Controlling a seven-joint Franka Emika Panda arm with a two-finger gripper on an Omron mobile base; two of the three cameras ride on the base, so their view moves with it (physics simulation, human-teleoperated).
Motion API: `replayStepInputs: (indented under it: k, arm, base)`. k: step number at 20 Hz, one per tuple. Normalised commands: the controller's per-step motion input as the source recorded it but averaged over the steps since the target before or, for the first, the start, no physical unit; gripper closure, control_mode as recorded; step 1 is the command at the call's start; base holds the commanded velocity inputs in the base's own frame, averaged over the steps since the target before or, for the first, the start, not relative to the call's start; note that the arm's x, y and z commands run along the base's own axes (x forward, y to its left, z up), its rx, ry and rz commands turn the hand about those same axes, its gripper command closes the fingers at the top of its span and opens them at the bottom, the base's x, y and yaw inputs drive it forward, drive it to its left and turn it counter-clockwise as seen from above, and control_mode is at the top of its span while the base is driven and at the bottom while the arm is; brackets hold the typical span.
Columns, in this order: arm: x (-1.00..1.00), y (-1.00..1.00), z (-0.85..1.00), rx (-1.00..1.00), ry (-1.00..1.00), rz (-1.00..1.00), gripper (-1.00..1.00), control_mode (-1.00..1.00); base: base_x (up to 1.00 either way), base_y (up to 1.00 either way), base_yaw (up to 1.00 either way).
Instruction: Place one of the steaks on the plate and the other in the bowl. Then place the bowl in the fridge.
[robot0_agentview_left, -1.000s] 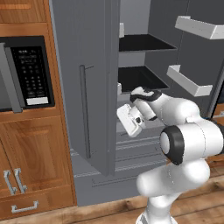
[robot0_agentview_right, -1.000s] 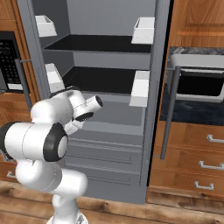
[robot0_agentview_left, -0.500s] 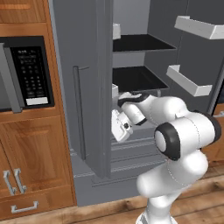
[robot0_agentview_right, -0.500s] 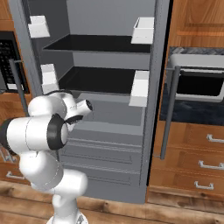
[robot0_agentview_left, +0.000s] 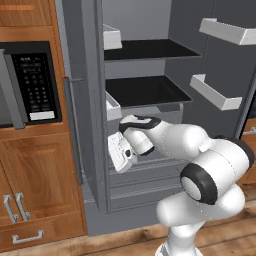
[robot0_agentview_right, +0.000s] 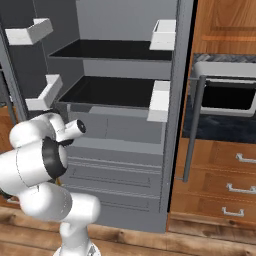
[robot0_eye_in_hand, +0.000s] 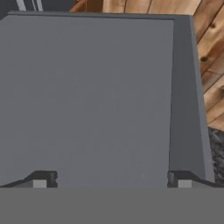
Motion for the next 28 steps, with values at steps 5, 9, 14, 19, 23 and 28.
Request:
replayStepInputs:
  k: [5, 9, 14, 19, 23, 28]
  arm:
    - [-0.02, 0.73, 0.00, -0.01, 0.00, -0.14, -1.00, -1.00]
    - [0.00, 0.71, 0.00, 0.00, 0.00, -0.18, -1.00, -1.00]
    - [0.03, 0.15, 0.06, -0.02, 0.04, -0.05, -1.00, -1.00]
    - [0.15, -0.78, 0.05, -0.13, 0.01, -0.07, -1.00, -1.00]
    - [0.13, -1.00, 0.08, -0.27, -0.06, -0.02, -1.00, -1.00]
    - [0.01, -0.95, 0.00, -0.49, -0.27, 0.07, -1.00, -1.00]
  base:
    - [0.00, 0.00, 0.00]
    - [0.00, 0.00, 0.00]
    - [0.00, 0.00, 0.00]
    - [0.00, 0.00, 0.00]
    - [0.00, 0.00, 0.00]
    - [0.00, 0.00, 0.00]
